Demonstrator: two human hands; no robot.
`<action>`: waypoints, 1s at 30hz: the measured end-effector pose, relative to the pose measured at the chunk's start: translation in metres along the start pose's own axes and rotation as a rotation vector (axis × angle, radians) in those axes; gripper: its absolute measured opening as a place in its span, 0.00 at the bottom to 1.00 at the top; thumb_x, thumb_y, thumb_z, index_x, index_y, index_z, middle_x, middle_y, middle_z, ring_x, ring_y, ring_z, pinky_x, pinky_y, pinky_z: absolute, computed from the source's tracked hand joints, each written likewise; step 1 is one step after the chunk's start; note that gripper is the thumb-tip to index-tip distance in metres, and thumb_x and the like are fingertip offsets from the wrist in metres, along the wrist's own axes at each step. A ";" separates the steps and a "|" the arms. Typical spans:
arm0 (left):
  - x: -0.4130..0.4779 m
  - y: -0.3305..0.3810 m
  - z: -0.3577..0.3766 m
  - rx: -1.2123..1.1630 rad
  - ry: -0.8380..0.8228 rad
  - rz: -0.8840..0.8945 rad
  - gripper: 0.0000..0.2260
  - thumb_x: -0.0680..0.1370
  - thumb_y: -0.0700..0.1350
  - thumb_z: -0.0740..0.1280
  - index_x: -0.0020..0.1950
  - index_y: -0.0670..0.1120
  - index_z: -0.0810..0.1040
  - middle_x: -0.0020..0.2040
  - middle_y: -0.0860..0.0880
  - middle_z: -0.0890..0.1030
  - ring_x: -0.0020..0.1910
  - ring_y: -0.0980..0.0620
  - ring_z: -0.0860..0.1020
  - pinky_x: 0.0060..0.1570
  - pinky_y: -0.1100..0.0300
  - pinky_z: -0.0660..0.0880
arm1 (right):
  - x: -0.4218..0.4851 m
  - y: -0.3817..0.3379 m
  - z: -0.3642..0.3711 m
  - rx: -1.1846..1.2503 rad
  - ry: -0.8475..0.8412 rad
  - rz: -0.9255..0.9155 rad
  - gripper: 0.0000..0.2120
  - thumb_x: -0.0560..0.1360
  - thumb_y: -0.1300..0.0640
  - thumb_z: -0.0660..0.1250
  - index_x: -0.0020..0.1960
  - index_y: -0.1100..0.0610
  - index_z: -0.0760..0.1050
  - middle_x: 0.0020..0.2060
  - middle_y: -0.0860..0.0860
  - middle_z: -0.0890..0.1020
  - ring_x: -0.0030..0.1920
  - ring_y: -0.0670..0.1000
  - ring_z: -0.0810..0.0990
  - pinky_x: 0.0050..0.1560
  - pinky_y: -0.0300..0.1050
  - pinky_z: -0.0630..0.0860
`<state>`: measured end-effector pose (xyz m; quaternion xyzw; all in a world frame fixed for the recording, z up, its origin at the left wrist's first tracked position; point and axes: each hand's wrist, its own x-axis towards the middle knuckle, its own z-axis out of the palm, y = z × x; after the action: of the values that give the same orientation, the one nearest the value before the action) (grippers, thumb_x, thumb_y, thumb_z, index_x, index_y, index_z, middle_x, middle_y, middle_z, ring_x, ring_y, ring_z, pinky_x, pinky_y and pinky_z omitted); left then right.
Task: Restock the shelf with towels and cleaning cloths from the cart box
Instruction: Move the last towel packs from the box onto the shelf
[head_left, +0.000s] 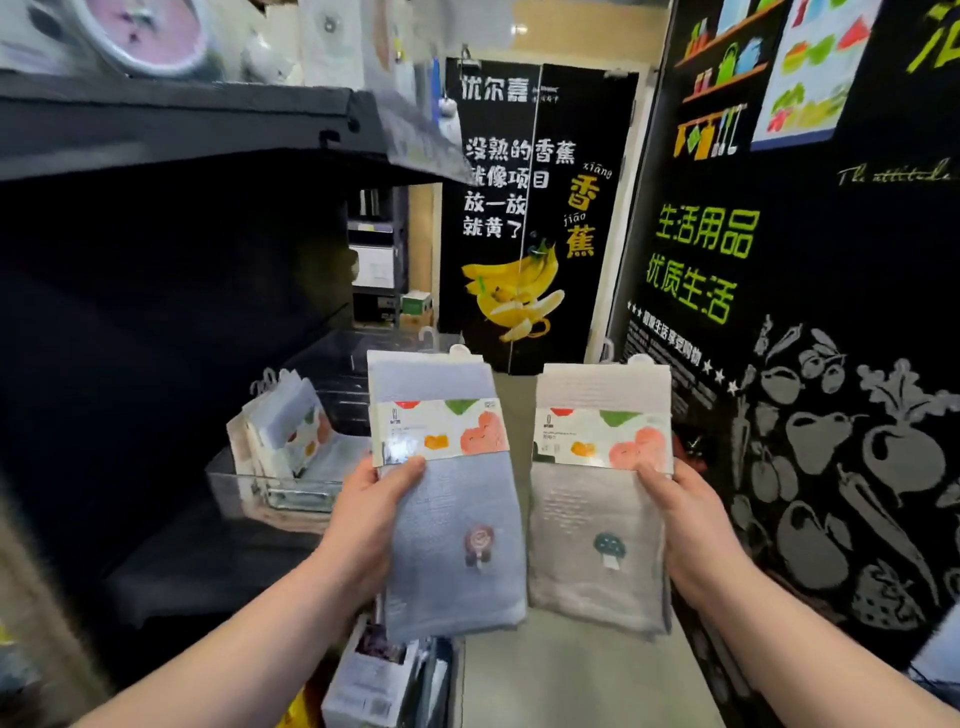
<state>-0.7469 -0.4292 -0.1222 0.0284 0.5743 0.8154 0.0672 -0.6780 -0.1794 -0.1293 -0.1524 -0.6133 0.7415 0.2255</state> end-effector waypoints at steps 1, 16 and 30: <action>0.005 0.002 0.001 -0.002 0.026 0.017 0.05 0.78 0.37 0.63 0.52 0.43 0.76 0.48 0.43 0.84 0.46 0.44 0.82 0.49 0.49 0.78 | 0.013 0.001 0.005 0.004 -0.030 0.000 0.07 0.78 0.60 0.62 0.54 0.60 0.76 0.39 0.51 0.86 0.39 0.51 0.85 0.41 0.48 0.78; 0.065 0.008 0.070 0.014 0.501 0.200 0.13 0.76 0.31 0.58 0.50 0.45 0.77 0.51 0.46 0.83 0.48 0.46 0.81 0.48 0.53 0.77 | 0.201 -0.011 0.013 -0.040 -0.509 0.070 0.04 0.77 0.61 0.63 0.51 0.58 0.74 0.41 0.55 0.84 0.33 0.49 0.84 0.32 0.44 0.77; 0.124 0.024 0.013 -0.226 0.755 0.150 0.11 0.75 0.31 0.60 0.46 0.45 0.77 0.32 0.49 0.85 0.38 0.48 0.80 0.41 0.53 0.75 | 0.275 0.014 0.130 0.038 -0.764 0.182 0.08 0.77 0.60 0.64 0.55 0.59 0.74 0.45 0.58 0.84 0.40 0.56 0.83 0.38 0.48 0.78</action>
<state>-0.8699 -0.4074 -0.0993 -0.2390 0.4615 0.8292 -0.2057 -0.9797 -0.1473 -0.1032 0.0847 -0.6232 0.7730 -0.0829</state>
